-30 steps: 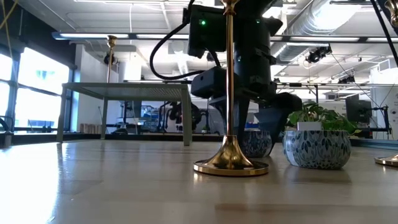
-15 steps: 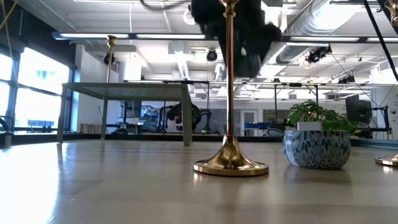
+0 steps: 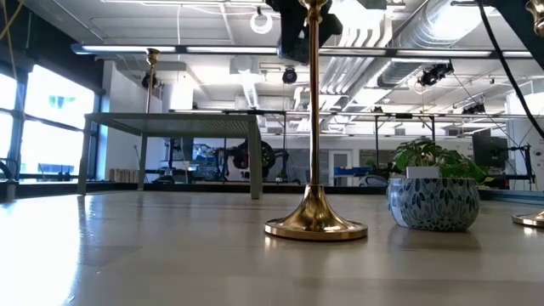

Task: Pick & Place candle stick holders
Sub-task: Put the top right blue patterned round candle on the shelf

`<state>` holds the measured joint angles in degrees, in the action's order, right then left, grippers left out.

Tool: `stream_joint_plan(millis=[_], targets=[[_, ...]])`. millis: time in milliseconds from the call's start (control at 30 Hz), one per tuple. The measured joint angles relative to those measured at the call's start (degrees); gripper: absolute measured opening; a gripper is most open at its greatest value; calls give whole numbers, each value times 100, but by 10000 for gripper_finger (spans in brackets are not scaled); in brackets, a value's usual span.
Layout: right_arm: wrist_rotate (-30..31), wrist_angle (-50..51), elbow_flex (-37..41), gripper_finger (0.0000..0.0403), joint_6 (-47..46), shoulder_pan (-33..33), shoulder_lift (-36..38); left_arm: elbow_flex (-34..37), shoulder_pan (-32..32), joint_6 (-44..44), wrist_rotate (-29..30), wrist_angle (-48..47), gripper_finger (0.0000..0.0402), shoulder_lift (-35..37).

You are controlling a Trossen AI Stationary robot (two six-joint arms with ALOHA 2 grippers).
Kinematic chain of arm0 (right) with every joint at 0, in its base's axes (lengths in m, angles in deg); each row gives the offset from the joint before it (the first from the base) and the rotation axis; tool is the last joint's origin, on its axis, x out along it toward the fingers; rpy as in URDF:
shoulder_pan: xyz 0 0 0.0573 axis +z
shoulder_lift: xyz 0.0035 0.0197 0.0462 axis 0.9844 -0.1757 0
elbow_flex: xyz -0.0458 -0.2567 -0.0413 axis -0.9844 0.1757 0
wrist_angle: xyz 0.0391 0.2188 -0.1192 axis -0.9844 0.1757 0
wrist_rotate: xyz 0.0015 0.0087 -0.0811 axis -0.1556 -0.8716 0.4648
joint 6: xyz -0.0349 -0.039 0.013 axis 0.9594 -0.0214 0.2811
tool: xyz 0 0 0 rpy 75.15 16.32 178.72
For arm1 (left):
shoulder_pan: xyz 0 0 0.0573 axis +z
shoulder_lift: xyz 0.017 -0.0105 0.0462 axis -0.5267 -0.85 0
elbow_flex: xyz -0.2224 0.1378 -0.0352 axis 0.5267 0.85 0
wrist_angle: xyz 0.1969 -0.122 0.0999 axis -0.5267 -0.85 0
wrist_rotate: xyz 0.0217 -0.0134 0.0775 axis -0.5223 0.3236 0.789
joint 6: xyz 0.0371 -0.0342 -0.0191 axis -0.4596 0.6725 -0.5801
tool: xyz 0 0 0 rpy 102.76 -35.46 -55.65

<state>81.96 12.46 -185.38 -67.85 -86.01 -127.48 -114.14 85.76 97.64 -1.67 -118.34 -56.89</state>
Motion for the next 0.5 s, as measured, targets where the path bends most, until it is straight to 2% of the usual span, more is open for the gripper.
stream_joint_plan(millis=[233, 367, 500], targets=[[-271, -751, 124, 286, 907, -593, 13, 0, 0, 4, 237, 0, 191, 42], [-492, -1224, 120, 286, 1196, -749, 18, 2, 0, 241, 473, 0, 191, 37], [-493, -1265, 120, 286, 1501, -751, 18, 89, 0, 308, 423, 11, 191, 42]])
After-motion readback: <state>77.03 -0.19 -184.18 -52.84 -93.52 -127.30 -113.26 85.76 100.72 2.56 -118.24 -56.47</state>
